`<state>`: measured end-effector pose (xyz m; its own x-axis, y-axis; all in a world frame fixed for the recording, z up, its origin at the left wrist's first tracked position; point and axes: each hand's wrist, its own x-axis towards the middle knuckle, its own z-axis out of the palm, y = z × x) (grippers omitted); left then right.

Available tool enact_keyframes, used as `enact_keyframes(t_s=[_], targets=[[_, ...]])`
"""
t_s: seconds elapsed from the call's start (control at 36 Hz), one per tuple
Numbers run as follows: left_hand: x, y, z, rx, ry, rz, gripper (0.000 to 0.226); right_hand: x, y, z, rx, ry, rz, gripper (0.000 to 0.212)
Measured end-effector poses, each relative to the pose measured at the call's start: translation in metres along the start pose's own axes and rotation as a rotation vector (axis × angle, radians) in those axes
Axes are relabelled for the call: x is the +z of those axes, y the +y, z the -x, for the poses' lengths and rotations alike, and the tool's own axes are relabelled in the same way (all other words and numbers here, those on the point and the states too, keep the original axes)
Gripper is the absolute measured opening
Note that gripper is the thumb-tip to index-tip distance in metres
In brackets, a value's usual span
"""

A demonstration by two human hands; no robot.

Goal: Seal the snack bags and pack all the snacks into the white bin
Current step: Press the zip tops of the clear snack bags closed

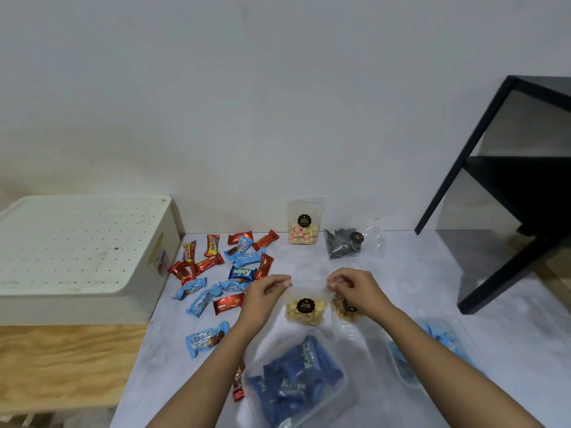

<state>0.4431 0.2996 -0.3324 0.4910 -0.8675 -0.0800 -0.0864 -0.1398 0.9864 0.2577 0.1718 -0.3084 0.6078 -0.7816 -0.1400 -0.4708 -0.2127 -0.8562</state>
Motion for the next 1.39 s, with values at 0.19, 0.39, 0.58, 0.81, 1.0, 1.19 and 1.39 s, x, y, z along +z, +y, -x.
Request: enact_keyframes(t_s=[0.19,0.39,0.58,0.81,1.0,1.19,1.39], targets=[[0.0,0.004,0.002,0.004,0.014,-0.061,0.015,-0.001,0.005,0.006,0.027,0.058,-0.092,0.01],[0.008,0.007,0.002,-0.007,0.054,-0.035,0.016,-0.001,0.007,0.011,0.036,0.067,-0.124,0.019],[0.012,0.01,0.002,0.017,0.076,-0.089,0.013,0.0,0.004,0.008,0.015,0.067,-0.07,0.022],[0.022,0.002,0.0,0.066,0.141,-0.279,0.01,0.006,0.006,0.005,-0.025,0.066,0.128,0.022],[0.029,-0.002,0.0,0.066,0.155,-0.374,0.013,0.006,0.002,0.006,-0.027,0.061,0.233,0.023],[0.033,0.002,-0.001,0.051,0.112,-0.377,0.014,0.004,0.002,0.004,0.005,0.067,0.263,0.02],[0.031,0.003,0.0,0.038,0.112,-0.369,0.012,0.003,-0.002,0.005,-0.028,-0.025,0.088,0.024]])
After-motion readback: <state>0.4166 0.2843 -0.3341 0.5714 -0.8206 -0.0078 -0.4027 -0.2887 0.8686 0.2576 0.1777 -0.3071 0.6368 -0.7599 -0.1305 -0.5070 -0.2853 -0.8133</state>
